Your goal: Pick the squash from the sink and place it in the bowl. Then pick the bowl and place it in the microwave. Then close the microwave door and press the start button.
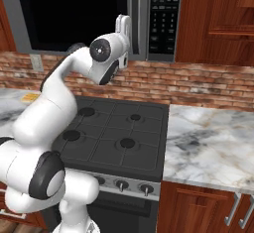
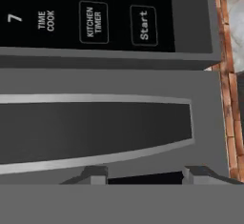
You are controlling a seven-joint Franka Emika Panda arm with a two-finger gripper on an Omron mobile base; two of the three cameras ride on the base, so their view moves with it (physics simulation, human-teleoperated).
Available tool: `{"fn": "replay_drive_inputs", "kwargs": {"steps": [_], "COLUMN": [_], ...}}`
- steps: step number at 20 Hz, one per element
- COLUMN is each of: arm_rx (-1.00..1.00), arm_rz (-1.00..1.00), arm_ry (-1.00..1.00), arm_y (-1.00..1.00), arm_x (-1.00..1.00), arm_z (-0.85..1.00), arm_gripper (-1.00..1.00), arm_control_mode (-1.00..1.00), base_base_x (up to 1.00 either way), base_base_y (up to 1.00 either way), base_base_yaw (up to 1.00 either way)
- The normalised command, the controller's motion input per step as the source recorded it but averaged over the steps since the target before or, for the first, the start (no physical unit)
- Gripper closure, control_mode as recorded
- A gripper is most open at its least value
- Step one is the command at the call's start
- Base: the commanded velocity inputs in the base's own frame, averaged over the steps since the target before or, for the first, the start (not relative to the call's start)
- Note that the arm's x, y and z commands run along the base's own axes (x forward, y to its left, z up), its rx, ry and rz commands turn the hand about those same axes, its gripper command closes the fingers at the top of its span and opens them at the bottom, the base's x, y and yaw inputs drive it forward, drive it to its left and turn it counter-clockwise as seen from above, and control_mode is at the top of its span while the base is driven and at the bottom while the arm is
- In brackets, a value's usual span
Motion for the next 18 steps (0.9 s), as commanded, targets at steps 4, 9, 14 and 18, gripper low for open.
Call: {"fn": "replay_drive_inputs", "kwargs": {"steps": [4, 9, 14, 18], "arm_rx": [0.00, 0.10, 0.13, 0.17], "arm_rz": [0.00, 0.00, 0.00, 0.09], "arm_ry": [-0.17, -0.10, 0.00, -0.02], "arm_y": [0.00, -0.01, -0.31, -0.82], "arm_x": [-0.91, -1.00, -0.99, -0.62], "arm_z": [0.08, 0.22, -0.10, -0.20], "arm_gripper": [-1.00, -1.00, -1.00, -1.00], "arm_control_mode": [-1.00, -1.00, -1.00, -1.00], "base_base_x": [0.00, 0.00, 0.00, 0.00], "base_base_y": [0.00, 0.00, 0.00, 0.00], "base_base_yaw": [0.00, 0.00, 0.00, 0.00]}}
